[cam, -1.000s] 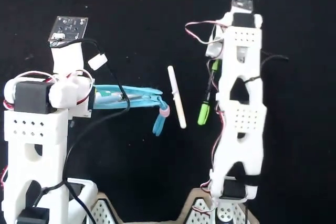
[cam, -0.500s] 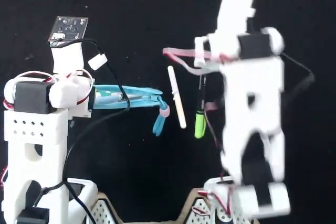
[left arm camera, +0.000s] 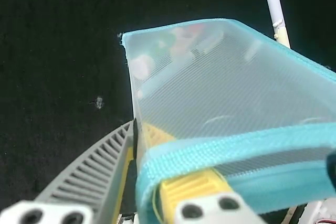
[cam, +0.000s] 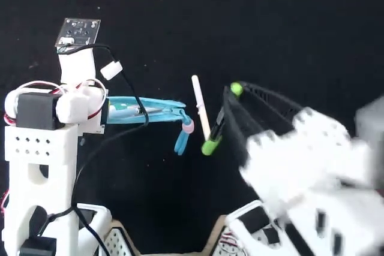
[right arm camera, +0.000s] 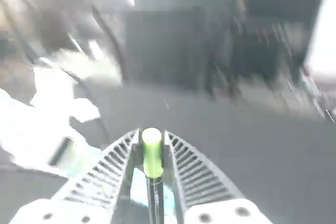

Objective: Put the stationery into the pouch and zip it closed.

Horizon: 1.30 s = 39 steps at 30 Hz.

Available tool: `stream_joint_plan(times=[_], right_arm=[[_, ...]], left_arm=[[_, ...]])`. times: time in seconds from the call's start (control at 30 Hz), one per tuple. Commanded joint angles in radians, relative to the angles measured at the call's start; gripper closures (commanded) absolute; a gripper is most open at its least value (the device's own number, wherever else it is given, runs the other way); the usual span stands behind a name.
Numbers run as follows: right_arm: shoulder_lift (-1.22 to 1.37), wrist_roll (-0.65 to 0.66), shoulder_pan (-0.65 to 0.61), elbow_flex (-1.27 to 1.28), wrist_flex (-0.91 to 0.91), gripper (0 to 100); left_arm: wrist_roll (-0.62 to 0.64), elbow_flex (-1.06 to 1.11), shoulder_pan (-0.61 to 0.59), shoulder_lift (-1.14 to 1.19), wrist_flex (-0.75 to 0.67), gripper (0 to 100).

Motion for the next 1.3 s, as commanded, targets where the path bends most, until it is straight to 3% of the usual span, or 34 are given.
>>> stream_joint_plan(times=[0.0, 0.2, 0.6, 0.93, 1.03, 1.13, 1.27], right_arm=[[-0.082, 0.000, -0.115, 0.062, -0.153, 98.7], [-0.162, 0.008, -0.193, 0.297, -0.396, 98.7], [-0.344, 0.008, -0.192, 0.891, -0.936, 98.7], [-0.375, 0.009, -0.193, 1.107, -0.987, 98.7], [-0.369, 0.080, -0.195, 1.145, -0.980, 98.2], [-0.374, 0.169, -0.233, 1.184, -0.973, 90.4], [-0.378, 0.172, -0.296, 1.159, -0.921, 82.1]], left_arm=[[0.011, 0.015, 0.010, 0.011, -0.012, 97], [0.011, 0.015, 0.010, 0.011, -0.012, 97], [0.011, 0.015, 0.010, 0.011, -0.011, 97], [0.012, 0.015, 0.012, 0.011, -0.012, 97], [0.012, 0.015, 0.012, 0.011, -0.014, 97], [0.012, 0.015, 0.012, 0.011, -0.014, 97], [0.012, 0.015, 0.012, 0.011, -0.014, 97]])
